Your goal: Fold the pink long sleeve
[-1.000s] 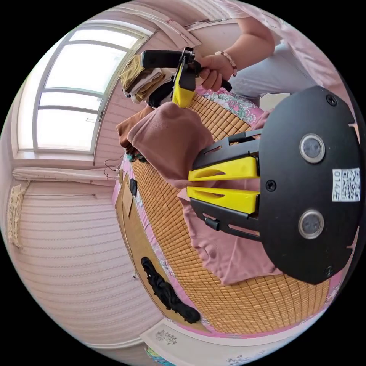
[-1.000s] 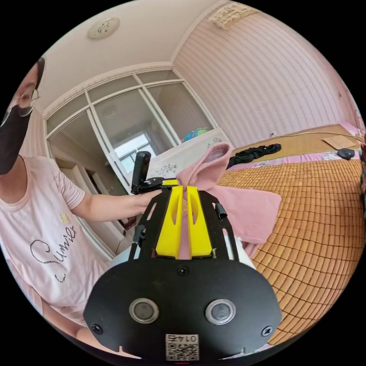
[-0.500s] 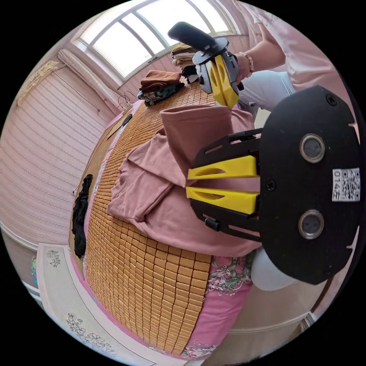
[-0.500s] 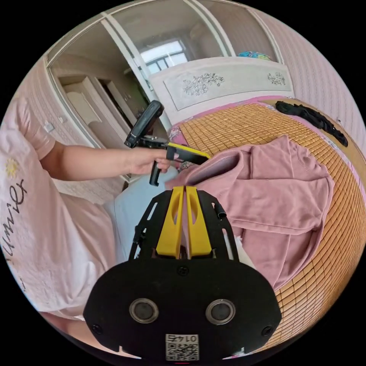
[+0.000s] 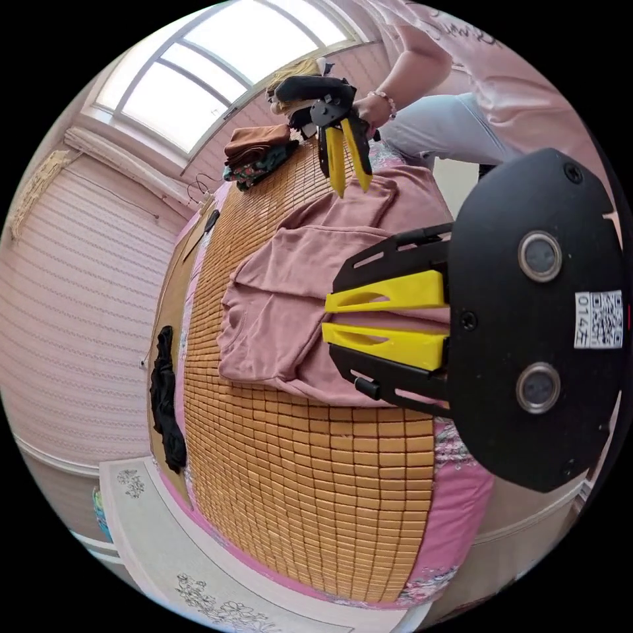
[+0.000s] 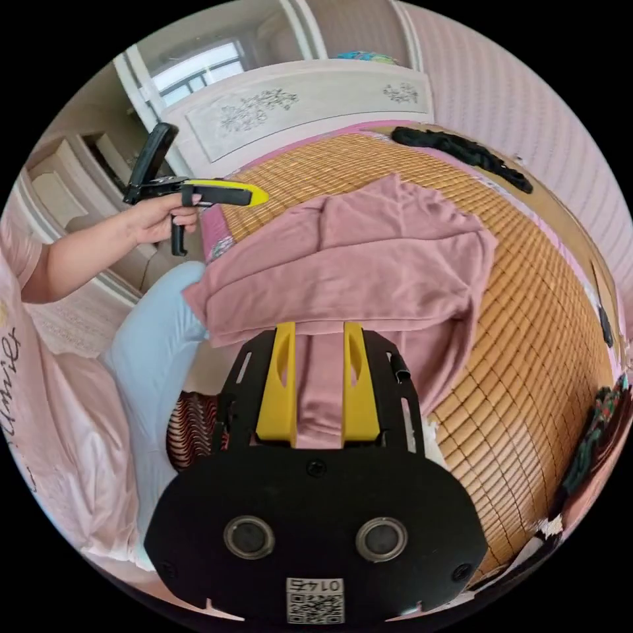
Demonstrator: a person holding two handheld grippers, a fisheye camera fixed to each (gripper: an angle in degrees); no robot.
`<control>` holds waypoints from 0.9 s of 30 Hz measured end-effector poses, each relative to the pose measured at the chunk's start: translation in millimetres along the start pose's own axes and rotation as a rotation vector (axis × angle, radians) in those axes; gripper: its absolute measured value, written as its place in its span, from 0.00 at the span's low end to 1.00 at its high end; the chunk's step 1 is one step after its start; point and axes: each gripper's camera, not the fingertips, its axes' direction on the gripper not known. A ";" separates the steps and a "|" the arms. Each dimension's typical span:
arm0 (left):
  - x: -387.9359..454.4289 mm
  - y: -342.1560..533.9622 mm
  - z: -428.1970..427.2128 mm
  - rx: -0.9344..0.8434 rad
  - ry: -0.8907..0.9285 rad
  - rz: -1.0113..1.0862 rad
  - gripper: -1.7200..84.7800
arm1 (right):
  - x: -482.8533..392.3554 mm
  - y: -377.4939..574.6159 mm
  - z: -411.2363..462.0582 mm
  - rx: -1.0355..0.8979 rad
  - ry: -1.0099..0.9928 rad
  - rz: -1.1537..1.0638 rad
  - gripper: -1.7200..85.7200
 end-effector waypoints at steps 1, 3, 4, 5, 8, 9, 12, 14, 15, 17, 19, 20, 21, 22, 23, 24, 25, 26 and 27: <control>6.6 -31.8 20.7 -0.002 0.042 0.060 0.06 | 21.5 -7.4 -3.1 0.004 0.095 0.064 0.15; 14.9 -79.6 57.7 -0.009 0.096 0.115 0.07 | 51.0 -21.1 -0.1 -0.046 0.208 0.149 0.16; 18.7 -109.1 84.5 -0.020 0.117 0.127 0.07 | 67.0 -30.4 4.9 -0.087 0.267 0.186 0.18; 20.2 -123.7 99.1 -0.032 0.127 0.131 0.07 | 78.3 -39.5 10.0 -0.113 0.306 0.192 0.19; 29.1 -185.5 168.7 -0.131 0.109 0.111 0.11 | 94.3 -59.1 23.8 -0.130 0.359 0.162 0.19; 33.3 -202.2 192.1 -0.153 0.103 0.115 0.12 | 97.0 -62.1 27.1 -0.131 0.369 0.156 0.19; 34.9 -230.9 244.0 -0.229 0.121 0.094 0.15 | 114.0 -74.2 46.2 -0.176 0.411 0.161 0.18; 34.4 -239.2 273.3 -0.337 0.140 0.095 0.13 | 128.9 -75.1 50.6 -0.152 0.309 0.160 0.14; 35.7 -242.6 282.5 -0.387 0.132 0.109 0.10 | 132.3 -74.1 48.2 -0.135 0.256 0.158 0.11; 41.7 -250.0 272.8 -0.370 0.151 0.168 0.05 | 151.0 -63.5 29.9 -0.054 0.112 0.241 0.04; 55.7 -261.6 240.5 -0.255 0.187 0.289 0.04 | 162.8 -53.0 13.4 -0.015 0.069 0.303 0.03; 60.0 -265.0 233.3 -0.231 0.185 0.326 0.04 | 168.1 -46.0 1.3 0.034 0.046 0.330 0.03; 67.5 -273.6 225.4 -0.215 0.199 0.366 0.04 | 170.8 -42.9 -4.1 0.056 0.034 0.344 0.03; 73.8 -284.1 224.8 -0.217 0.233 0.370 0.04 | 176.6 -37.9 -12.9 0.093 0.009 0.371 0.03; 76.9 -289.2 226.5 -0.215 0.250 0.366 0.04 | 182.9 -34.2 -18.1 0.110 0.010 0.400 0.03; 83.2 -298.2 235.0 -0.218 0.273 0.354 0.04 | 186.1 -32.7 -19.4 0.113 0.020 0.412 0.03; 89.6 -304.0 250.6 -0.237 0.267 0.345 0.05 | 193.9 -30.0 -18.2 0.110 0.037 0.438 0.03; 92.8 -305.2 260.8 -0.257 0.253 0.347 0.06 | 204.2 -27.4 -12.1 0.095 0.022 0.471 0.03; 98.0 -304.1 283.2 -0.311 0.207 0.360 0.07 | 209.7 -26.1 -7.8 0.083 0.009 0.488 0.03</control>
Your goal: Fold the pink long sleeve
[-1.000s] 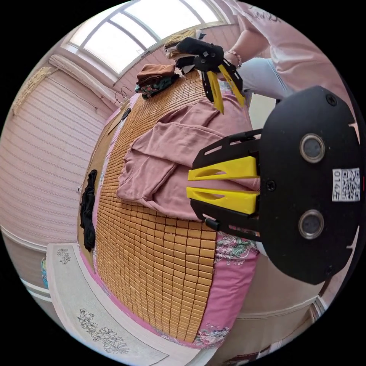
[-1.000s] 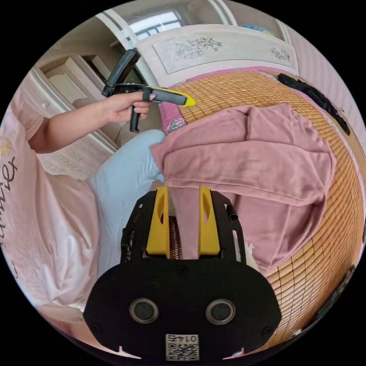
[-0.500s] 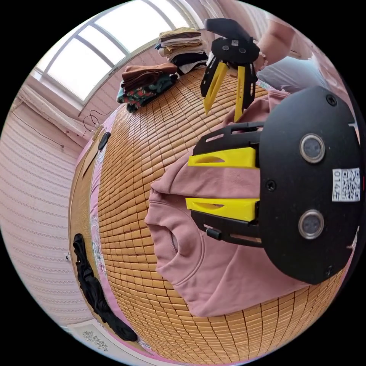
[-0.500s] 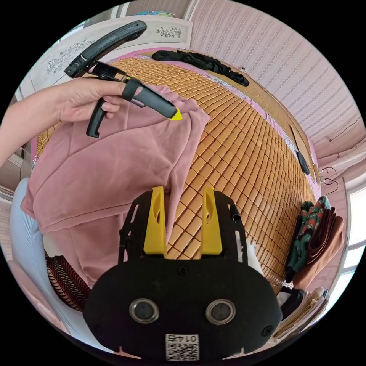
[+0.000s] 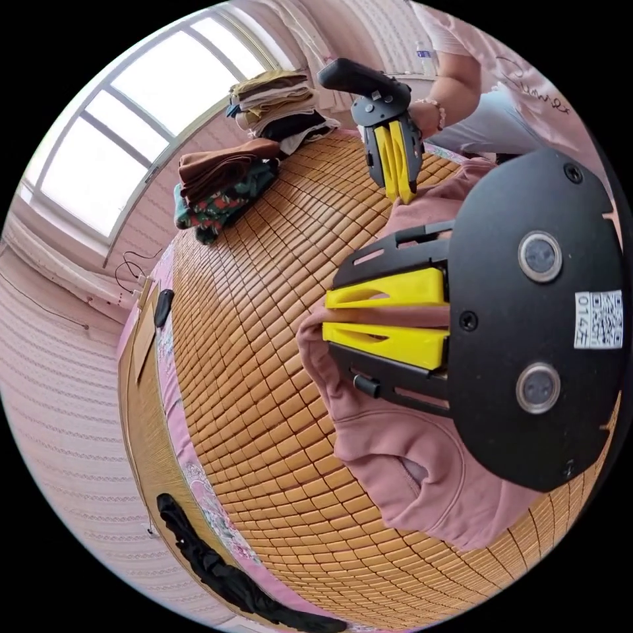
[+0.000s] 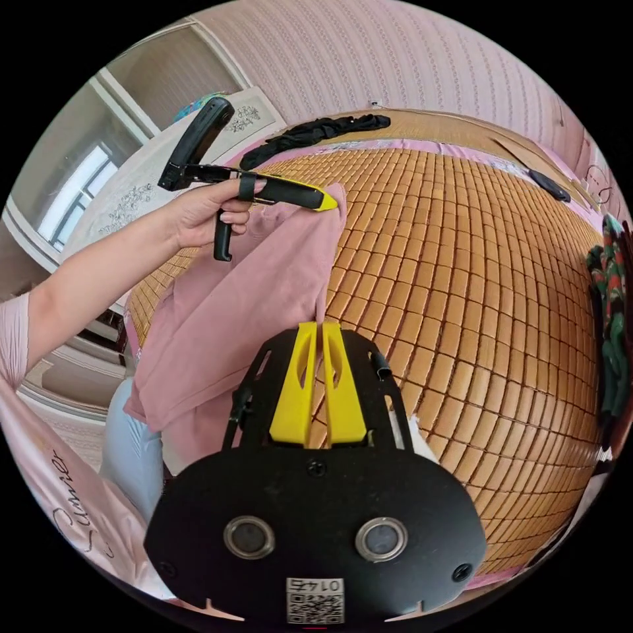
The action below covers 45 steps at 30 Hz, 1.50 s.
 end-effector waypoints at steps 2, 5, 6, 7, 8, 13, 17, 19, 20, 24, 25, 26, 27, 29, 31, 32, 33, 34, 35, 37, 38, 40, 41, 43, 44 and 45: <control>-3.5 -0.8 30.3 -0.089 -0.049 -0.015 0.08 | 17.4 -3.1 17.1 -0.067 -0.009 0.052 0.03; -10.2 7.0 11.7 -0.001 0.012 -0.030 0.09 | 26.0 -4.4 11.3 -0.063 -0.014 0.057 0.03; -13.5 11.7 -3.6 0.011 0.033 -0.019 0.10 | 27.2 -4.9 9.3 -0.066 -0.011 0.053 0.04; -16.6 20.4 -24.7 0.049 0.026 0.003 0.11 | 29.8 -6.2 5.9 -0.073 -0.003 0.044 0.04; -18.2 26.2 -37.0 0.074 0.010 0.020 0.11 | 32.5 -8.1 3.0 -0.075 0.003 0.034 0.04; -56.8 99.9 -137.1 0.174 -0.212 0.022 0.12 | 34.6 -31.6 -6.5 -0.068 0.012 -0.015 0.06; -105.8 170.6 -177.0 0.192 -0.322 -0.144 0.12 | 28.3 -72.2 -13.4 -0.003 0.067 -0.081 0.10; -139.7 214.7 -185.7 0.163 -0.328 -0.279 0.13 | 29.2 -94.2 -8.4 -0.008 0.092 -0.100 0.12; -146.4 224.6 -187.2 0.167 -0.330 -0.309 0.13 | 31.1 -109.6 -1.3 -0.038 0.114 -0.102 0.13; -178.9 262.0 -185.8 0.212 -0.258 -0.448 0.18 | 36.6 -145.6 24.0 -0.107 0.166 -0.117 0.17; -186.5 262.9 -180.9 0.209 -0.228 -0.467 0.18 | 39.8 -154.3 32.3 -0.131 0.172 -0.107 0.18; -189.5 262.7 -178.9 0.215 -0.219 -0.474 0.18 | 43.3 -160.7 39.4 -0.155 0.157 -0.091 0.18; -194.1 261.1 -175.7 0.232 -0.212 -0.477 0.18 | 44.8 -163.1 42.4 -0.166 0.141 -0.086 0.17; -198.9 255.5 -170.5 0.229 -0.215 -0.463 0.16 | 46.4 -167.3 52.1 -0.216 0.072 -0.118 0.11; -207.9 246.5 -159.6 0.123 -0.166 -0.446 0.11 | 43.6 -165.7 48.3 -0.200 0.106 -0.150 0.08; -210.3 246.1 -161.8 0.132 -0.131 -0.452 0.10 | 42.2 -164.4 41.2 -0.176 0.120 -0.163 0.07; -215.4 245.8 -169.6 0.139 -0.097 -0.486 0.08 | 42.4 -163.9 36.8 -0.164 0.122 -0.162 0.06; -217.5 246.1 -179.7 0.151 -0.096 -0.503 0.07 | 45.0 -163.1 25.6 -0.134 0.119 -0.152 0.05; -217.1 246.3 -185.9 0.168 -0.094 -0.500 0.07 | 50.8 -162.6 11.1 -0.092 0.103 -0.125 0.04; -210.0 245.5 -219.5 0.285 -0.076 -0.480 0.06 | 62.8 -162.7 -14.7 -0.018 0.040 -0.069 0.03; -207.4 244.5 -228.8 0.313 -0.072 -0.473 0.06 | 69.2 -162.7 -31.9 0.021 0.003 -0.043 0.03; -194.1 242.3 -267.2 0.418 -0.051 -0.445 0.06 | 71.4 -159.0 -57.3 0.085 -0.005 -0.048 0.03; -190.1 242.5 -276.3 0.443 -0.040 -0.433 0.06 | 69.3 -154.1 -73.9 0.122 0.005 -0.064 0.03; -169.2 247.2 -308.4 0.507 -0.016 -0.361 0.06 | 64.6 -143.1 -97.2 0.171 -0.004 -0.084 0.03; -163.4 249.7 -315.2 0.515 -0.017 -0.346 0.06 | 59.8 -131.7 -112.1 0.207 -0.028 -0.103 0.03; -150.8 257.3 -329.0 0.529 -0.020 -0.310 0.06 | 56.7 -124.8 -119.1 0.224 -0.039 -0.116 0.03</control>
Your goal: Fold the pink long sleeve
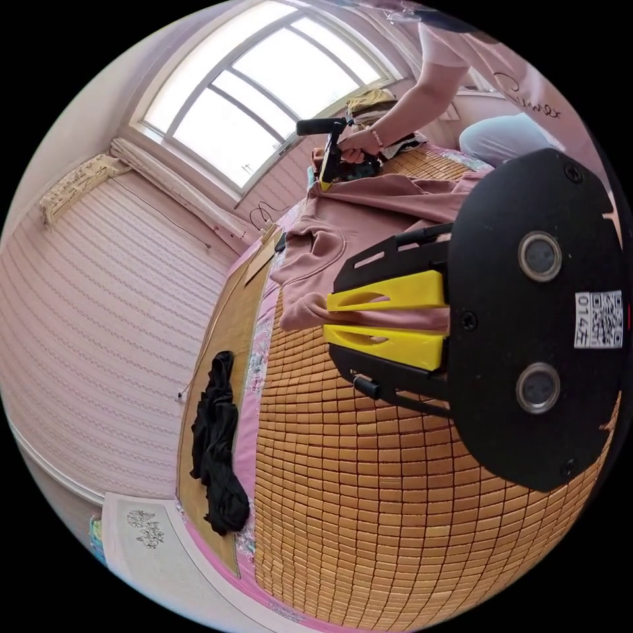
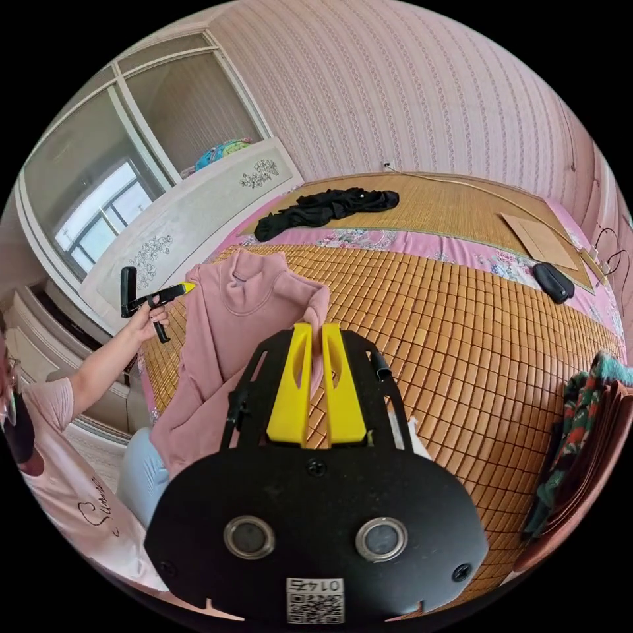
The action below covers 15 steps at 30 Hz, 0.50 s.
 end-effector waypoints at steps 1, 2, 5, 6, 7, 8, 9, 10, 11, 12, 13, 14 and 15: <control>9.4 5.9 -17.6 0.006 0.017 0.033 0.06 | -9.9 11.2 -15.7 0.027 -0.011 -0.028 0.03; 13.6 10.0 -26.4 0.005 0.029 0.047 0.06 | -21.5 24.5 -29.3 0.040 -0.007 -0.058 0.03; 33.4 43.0 -69.4 -0.027 0.083 0.082 0.06 | -54.2 66.1 -54.0 0.039 -0.040 -0.139 0.03; 42.1 61.4 -86.3 -0.044 0.105 0.091 0.06 | -61.1 75.4 -57.5 0.033 -0.051 -0.152 0.04; 52.1 83.7 -103.5 -0.059 0.123 0.110 0.06 | -74.9 95.1 -62.9 0.016 -0.064 -0.177 0.04; 57.6 95.6 -111.9 -0.069 0.126 0.121 0.06 | -88.3 116.0 -67.1 -0.005 -0.070 -0.195 0.04; 69.0 121.1 -127.0 -0.097 0.122 0.151 0.06 | -94.8 126.9 -68.6 -0.016 -0.075 -0.203 0.04; 80.7 147.9 -138.9 -0.139 0.102 0.183 0.06 | -107.0 148.6 -69.6 -0.045 -0.084 -0.216 0.04; 86.1 162.2 -143.2 -0.163 0.094 0.197 0.06 | -117.5 170.1 -67.6 -0.086 -0.099 -0.214 0.05; 94.6 192.1 -148.0 -0.211 0.077 0.207 0.06 | -122.1 180.9 -65.2 -0.109 -0.107 -0.210 0.05; 99.2 222.8 -147.2 -0.259 0.052 0.186 0.06 | -129.0 202.2 -56.7 -0.162 -0.123 -0.183 0.05; 100.6 238.8 -144.8 -0.285 0.032 0.169 0.06 | -134.3 223.6 -43.8 -0.222 -0.136 -0.154 0.06; 101.3 270.5 -137.7 -0.335 -0.007 0.120 0.06 | -136.4 234.2 -35.6 -0.258 -0.136 -0.137 0.06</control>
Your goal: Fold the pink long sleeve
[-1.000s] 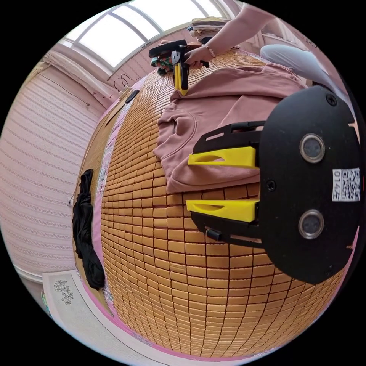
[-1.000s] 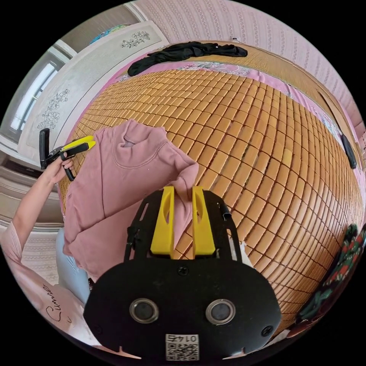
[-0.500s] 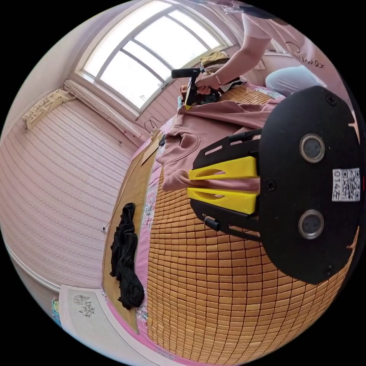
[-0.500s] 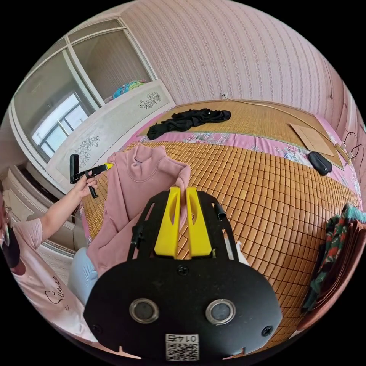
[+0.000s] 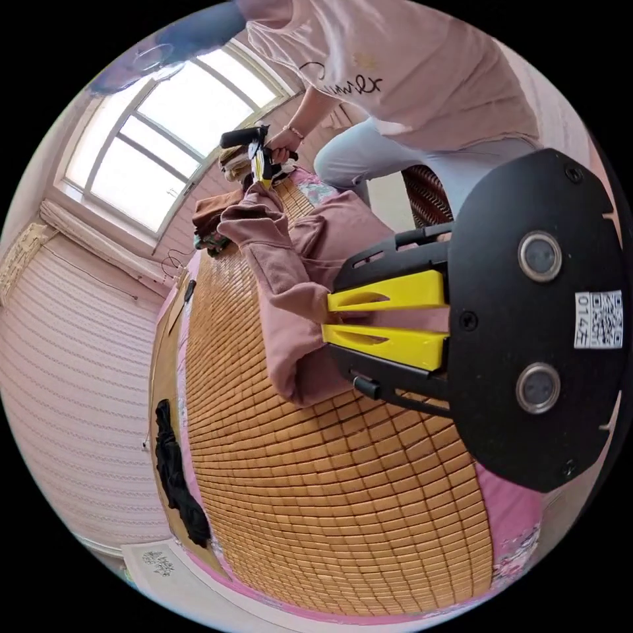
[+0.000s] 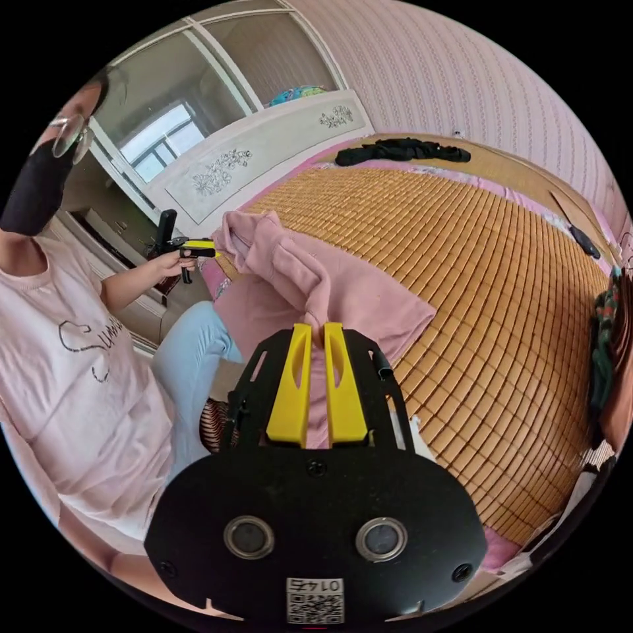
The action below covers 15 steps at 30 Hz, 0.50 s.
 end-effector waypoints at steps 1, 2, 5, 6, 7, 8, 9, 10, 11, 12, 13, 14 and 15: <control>4.3 24.1 16.9 -0.065 -0.031 -0.037 0.06 | -3.2 14.3 22.7 -0.088 0.004 0.043 0.07; 5.5 34.2 23.6 -0.100 -0.051 -0.065 0.05 | -5.9 27.0 42.1 -0.161 0.016 0.087 0.08; 12.4 60.7 18.8 -0.104 -0.043 -0.164 0.05 | -17.8 43.3 54.2 -0.214 0.029 0.140 0.08; 19.3 61.8 5.4 -0.056 -0.041 -0.155 0.05 | -20.5 44.2 52.4 -0.210 0.039 0.141 0.08; 27.6 58.4 -6.6 -0.040 -0.060 -0.140 0.06 | -25.3 44.4 49.1 -0.213 0.063 0.143 0.06; 32.4 55.4 -11.3 -0.041 -0.070 -0.128 0.06 | -30.0 42.9 47.3 -0.222 0.079 0.133 0.05; 43.1 48.6 -18.1 -0.043 -0.089 -0.100 0.06 | -32.7 41.6 46.6 -0.224 0.088 0.126 0.04; 54.6 41.5 -20.2 -0.051 -0.105 -0.069 0.06 | -37.7 37.8 46.1 -0.226 0.119 0.124 0.04; 60.2 37.9 -19.4 -0.058 -0.115 -0.053 0.06 | -43.0 33.4 46.1 -0.215 0.144 0.120 0.03; 70.3 31.4 -15.2 -0.068 -0.133 -0.030 0.06 | -45.7 31.2 46.2 -0.200 0.151 0.118 0.03; 79.2 25.8 -8.5 -0.070 -0.156 -0.001 0.07 | -50.2 27.0 48.2 -0.167 0.154 0.120 0.04; 82.7 23.4 -4.6 -0.067 -0.175 0.008 0.07 | -52.6 23.2 54.4 -0.153 0.140 0.127 0.04; 86.1 19.4 4.5 -0.056 -0.217 0.004 0.09 | -53.1 21.5 59.0 -0.158 0.131 0.133 0.05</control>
